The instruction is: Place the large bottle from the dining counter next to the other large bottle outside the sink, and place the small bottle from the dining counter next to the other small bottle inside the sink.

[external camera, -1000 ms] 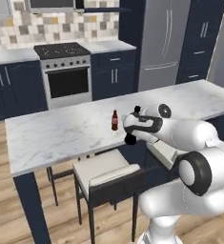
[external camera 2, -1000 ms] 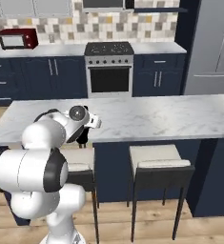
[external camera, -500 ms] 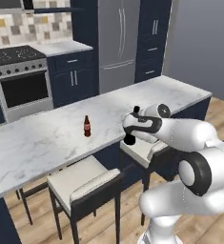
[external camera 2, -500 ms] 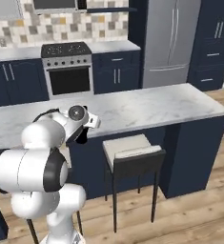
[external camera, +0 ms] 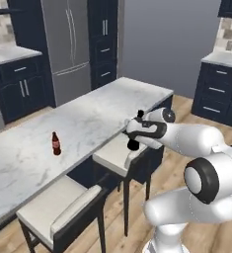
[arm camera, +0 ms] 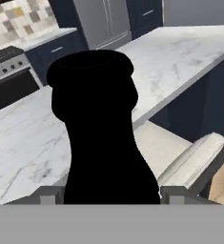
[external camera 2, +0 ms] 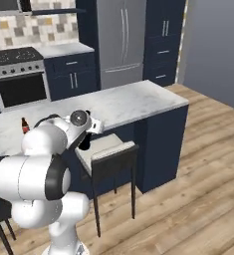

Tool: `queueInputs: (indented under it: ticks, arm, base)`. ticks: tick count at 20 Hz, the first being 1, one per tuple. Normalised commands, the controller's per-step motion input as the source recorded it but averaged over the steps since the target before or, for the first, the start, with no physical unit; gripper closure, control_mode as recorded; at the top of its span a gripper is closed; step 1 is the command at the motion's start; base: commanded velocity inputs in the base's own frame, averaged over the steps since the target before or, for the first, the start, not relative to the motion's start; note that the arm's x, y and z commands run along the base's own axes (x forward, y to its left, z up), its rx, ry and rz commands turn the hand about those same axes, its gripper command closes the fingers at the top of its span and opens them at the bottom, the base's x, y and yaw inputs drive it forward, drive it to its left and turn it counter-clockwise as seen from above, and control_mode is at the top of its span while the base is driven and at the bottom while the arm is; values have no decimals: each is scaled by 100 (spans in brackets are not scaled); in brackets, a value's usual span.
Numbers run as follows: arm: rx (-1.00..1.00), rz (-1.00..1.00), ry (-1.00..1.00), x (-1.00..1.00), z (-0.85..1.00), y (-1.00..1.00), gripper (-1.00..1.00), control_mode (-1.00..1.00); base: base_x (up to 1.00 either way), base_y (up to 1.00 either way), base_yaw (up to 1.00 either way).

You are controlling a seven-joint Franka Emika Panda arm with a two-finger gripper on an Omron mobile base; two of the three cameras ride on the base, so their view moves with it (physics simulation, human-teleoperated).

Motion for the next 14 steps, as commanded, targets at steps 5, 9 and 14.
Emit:
queueInputs:
  ticks: [5, 9, 14]
  arm:
    - [0, 0, 0, 0, 0, 0, 100, 100]
    - [0, 0, 0, 0, 0, 0, 100, 100]
    - [0, 0, 0, 0, 0, 0, 100, 100]
  base:
    - [14, 0, -47]
    - [18, 0, -50]
    - [33, 0, -50]
